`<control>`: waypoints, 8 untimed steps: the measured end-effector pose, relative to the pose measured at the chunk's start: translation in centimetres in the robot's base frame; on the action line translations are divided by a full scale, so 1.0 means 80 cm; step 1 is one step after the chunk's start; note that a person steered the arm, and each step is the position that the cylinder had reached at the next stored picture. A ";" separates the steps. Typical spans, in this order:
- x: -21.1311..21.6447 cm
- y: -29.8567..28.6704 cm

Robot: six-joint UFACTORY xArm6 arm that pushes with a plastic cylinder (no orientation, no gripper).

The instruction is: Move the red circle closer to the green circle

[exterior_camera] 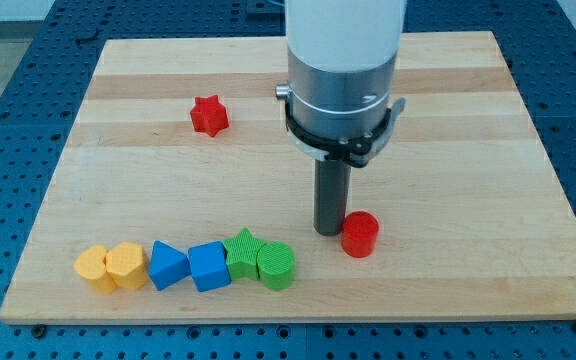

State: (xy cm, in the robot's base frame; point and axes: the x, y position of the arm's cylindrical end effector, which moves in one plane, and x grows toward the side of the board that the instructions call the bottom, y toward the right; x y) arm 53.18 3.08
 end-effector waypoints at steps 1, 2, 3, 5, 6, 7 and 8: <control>0.014 0.007; 0.004 0.007; -0.019 0.010; -0.003 0.058; 0.016 0.059; 0.018 0.059; 0.011 0.093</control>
State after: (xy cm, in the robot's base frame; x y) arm 54.06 10.53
